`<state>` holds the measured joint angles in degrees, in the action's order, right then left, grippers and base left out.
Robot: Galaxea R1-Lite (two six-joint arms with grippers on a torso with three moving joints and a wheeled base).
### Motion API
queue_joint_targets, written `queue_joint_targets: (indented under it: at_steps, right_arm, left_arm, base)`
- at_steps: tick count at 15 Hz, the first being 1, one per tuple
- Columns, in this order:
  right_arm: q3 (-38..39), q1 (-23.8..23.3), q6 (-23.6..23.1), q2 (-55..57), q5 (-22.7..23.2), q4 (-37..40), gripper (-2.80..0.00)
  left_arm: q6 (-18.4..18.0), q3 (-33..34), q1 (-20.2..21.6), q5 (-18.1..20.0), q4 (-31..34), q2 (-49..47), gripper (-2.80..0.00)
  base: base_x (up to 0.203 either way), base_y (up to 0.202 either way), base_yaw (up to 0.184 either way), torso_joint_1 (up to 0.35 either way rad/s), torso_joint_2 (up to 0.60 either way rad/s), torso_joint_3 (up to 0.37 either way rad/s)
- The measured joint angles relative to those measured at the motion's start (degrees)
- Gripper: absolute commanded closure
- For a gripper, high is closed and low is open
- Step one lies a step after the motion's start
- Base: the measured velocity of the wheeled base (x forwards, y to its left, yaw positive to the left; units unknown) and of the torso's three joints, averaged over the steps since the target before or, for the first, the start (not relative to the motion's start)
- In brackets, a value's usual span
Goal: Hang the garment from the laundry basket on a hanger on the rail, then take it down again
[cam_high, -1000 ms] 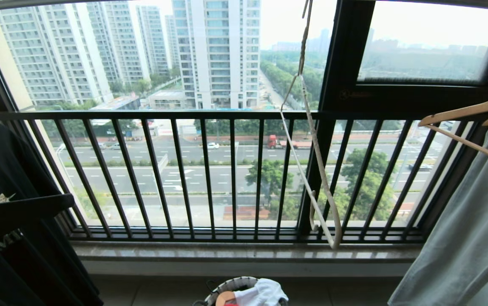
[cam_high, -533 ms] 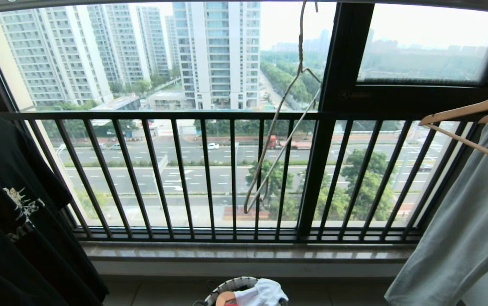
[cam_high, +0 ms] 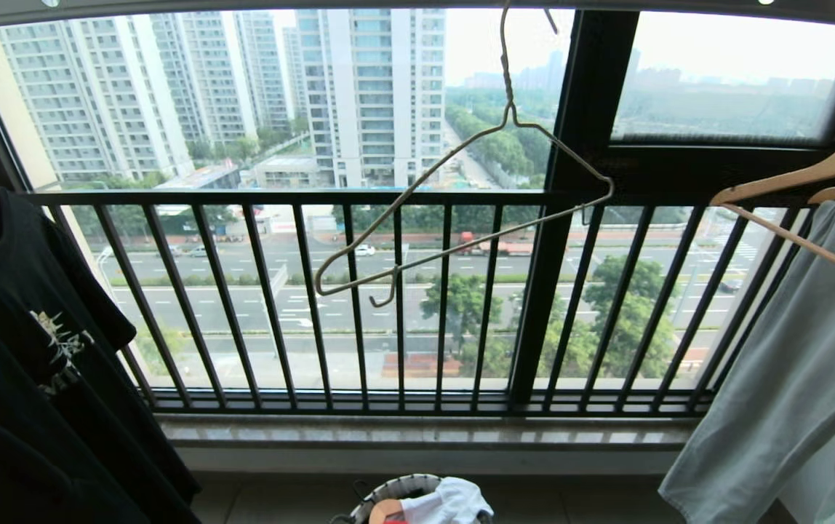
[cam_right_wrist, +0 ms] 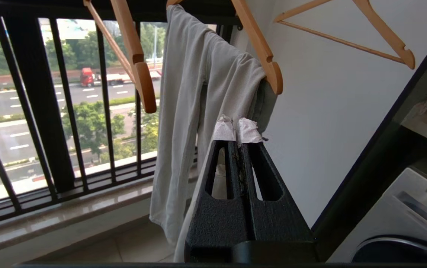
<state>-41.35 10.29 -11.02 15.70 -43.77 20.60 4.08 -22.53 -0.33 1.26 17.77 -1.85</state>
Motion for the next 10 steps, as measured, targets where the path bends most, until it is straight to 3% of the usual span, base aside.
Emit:
queue_joint_targets:
  at_steps: [3, 5, 8, 10]
  right_arm:
    - [2.43, -3.90, 3.64, -0.11, -0.91, 3.93, 0.00]
    - [5.03, -4.63, 5.52, -0.01, -1.10, 4.63, 0.00]
    - [6.06, -9.43, 3.12, 1.22, 2.12, 0.67, 0.00]
    - [9.60, -10.41, 2.24, -0.61, 5.28, 0.31, 0.00]
  left_arm:
    - [-3.28, 5.16, 0.06, -0.66, -0.74, 1.39, 0.00]
    - [-4.20, 9.99, 0.09, -1.33, -4.51, 1.65, 0.00]
    - [-6.57, 18.11, 0.06, -1.57, -14.61, 1.74, 0.00]
    - [-7.60, 21.21, 0.09, -1.40, -16.46, 1.74, 0.00]
  base:
    - [0.000, 0.000, 0.000, 0.000, 0.00, 0.000]
    - [0.000, 0.000, 0.000, 0.000, 0.00, 0.000]
    - [0.000, 0.000, 0.000, 0.000, 0.00, 0.000]
    - [0.000, 0.000, 0.000, 0.000, 0.00, 0.000]
